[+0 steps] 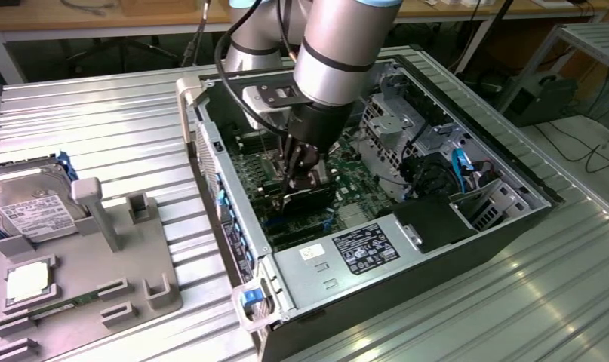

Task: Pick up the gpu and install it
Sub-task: 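Press down on the gpu until it lock into place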

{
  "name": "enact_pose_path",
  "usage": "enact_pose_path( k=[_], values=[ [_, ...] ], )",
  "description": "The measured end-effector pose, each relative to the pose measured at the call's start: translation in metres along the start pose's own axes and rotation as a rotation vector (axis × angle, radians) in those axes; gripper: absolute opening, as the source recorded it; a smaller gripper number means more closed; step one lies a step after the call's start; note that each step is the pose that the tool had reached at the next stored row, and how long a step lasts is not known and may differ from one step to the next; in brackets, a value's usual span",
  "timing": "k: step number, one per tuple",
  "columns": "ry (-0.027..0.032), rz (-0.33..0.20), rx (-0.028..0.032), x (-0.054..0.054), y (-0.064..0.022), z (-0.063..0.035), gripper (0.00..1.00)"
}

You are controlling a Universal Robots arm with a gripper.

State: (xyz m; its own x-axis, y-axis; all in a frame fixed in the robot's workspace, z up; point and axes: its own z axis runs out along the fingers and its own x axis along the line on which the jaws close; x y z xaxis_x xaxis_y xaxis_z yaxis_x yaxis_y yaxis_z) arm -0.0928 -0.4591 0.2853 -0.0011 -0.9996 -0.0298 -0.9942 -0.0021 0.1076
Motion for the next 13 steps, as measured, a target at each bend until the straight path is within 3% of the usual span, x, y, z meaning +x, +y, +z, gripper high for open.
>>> enact_pose_path(
  k=[1,2,4,8,10,12,13],
  values=[
    [0.0006,0.001,-0.0357,0.0000,-0.0003,0.0001,0.11],
    [0.0007,0.002,-0.0559,0.0000,-0.0006,0.0003,0.11],
    [0.0016,0.003,-0.0863,0.0000,-0.0024,0.0012,0.11],
    [0.0030,0.004,-0.1194,0.0001,-0.0087,0.0042,0.11],
    [0.0040,0.005,-0.1472,0.0002,-0.0098,0.0047,0.11],
    [0.0050,0.006,-0.1815,0.0002,-0.0099,0.0049,0.11],
    [0.0054,0.006,-0.1946,0.0002,-0.0099,0.0050,0.11]
  ],
)
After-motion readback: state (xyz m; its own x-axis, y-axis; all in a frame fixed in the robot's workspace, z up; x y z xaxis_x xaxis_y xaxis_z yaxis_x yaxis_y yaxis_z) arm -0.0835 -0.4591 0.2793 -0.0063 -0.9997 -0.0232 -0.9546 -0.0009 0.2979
